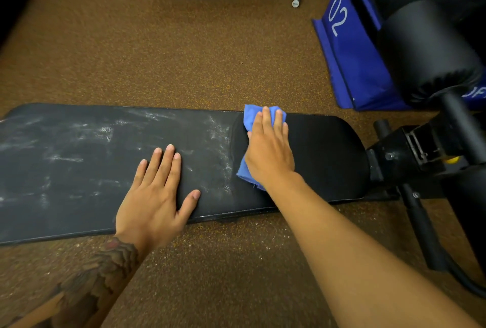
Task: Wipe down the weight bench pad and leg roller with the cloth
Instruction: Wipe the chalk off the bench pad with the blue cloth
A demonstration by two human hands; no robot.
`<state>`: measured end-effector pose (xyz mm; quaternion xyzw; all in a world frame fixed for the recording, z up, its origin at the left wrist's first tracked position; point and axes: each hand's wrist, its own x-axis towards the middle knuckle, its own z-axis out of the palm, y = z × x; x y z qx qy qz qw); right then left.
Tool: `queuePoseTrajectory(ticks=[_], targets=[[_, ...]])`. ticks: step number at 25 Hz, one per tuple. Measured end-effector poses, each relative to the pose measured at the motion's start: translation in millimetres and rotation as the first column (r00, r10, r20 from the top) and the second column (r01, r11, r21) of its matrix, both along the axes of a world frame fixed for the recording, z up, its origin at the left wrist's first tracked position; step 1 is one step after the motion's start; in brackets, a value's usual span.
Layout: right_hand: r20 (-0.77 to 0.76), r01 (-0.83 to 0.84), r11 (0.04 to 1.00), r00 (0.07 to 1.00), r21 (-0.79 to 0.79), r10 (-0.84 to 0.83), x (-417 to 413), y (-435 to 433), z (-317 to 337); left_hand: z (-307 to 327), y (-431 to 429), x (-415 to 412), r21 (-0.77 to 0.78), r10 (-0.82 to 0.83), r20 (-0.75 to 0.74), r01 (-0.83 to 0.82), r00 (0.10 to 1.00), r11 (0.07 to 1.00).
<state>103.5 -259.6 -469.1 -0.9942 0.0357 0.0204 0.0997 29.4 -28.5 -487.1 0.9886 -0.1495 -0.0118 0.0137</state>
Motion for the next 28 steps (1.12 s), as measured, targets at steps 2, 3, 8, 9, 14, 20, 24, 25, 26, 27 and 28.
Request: queuePoseTrajectory(ticks=[2,3,8,9,14,20,24,25,26,27,28], targets=[[0.034,-0.023,1.000,0.999,0.005,0.023,0.8,7.9,-1.0,0.2,-0.6,-0.6,0.001,0.003,0.000,-0.003,1.000,1.000],[0.037,-0.062,0.998,0.997,0.017,0.061,-8.2,11.5,-2.6,0.3,-1.0,-1.1,0.003,0.005,-0.003,-0.005,1.000,1.000],[0.087,-0.275,0.961,0.958,0.032,0.272,-90.2,-3.2,-9.0,0.4,-0.5,-0.5,0.000,0.014,-0.008,-0.014,1.000,1.000],[0.093,-0.280,0.960,0.956,0.010,0.278,-94.1,-14.5,-9.7,0.3,-0.4,-0.5,-0.001,0.015,-0.009,-0.015,1.000,1.000],[0.007,-0.085,0.996,0.996,-0.029,0.085,-36.4,-34.7,-6.0,0.7,-0.6,-0.9,-0.007,0.022,-0.004,-0.022,1.000,1.000],[0.012,-0.128,0.992,0.992,0.022,0.127,-10.2,0.2,-1.4,6.4,-2.1,-1.0,-0.017,0.023,-0.035,-0.024,0.999,1.000],[0.038,-0.349,0.937,0.936,-0.008,0.350,-85.3,-3.9,-1.4,6.4,-1.0,-0.9,-0.020,0.024,-0.041,-0.024,0.999,0.999],[0.039,-0.360,0.933,0.932,-0.025,0.361,-98.1,-11.9,-3.9,5.9,-0.7,-1.0,-0.019,0.022,-0.041,-0.023,0.999,1.000],[0.046,-0.352,0.936,0.935,-0.032,0.353,-103.0,-20.5,-5.7,5.6,-0.6,-1.0,-0.018,0.020,-0.043,-0.021,0.999,1.000],[0.051,-0.324,0.946,0.944,-0.030,0.325,-99.9,-26.9,-5.7,5.1,-0.3,-0.5,-0.021,0.017,-0.045,-0.018,0.999,1.000],[0.050,-0.280,0.960,0.958,-0.031,0.281,-92.2,-29.5,-5.6,4.8,-0.2,-0.4,-0.025,0.016,-0.045,-0.017,0.999,1.000]])
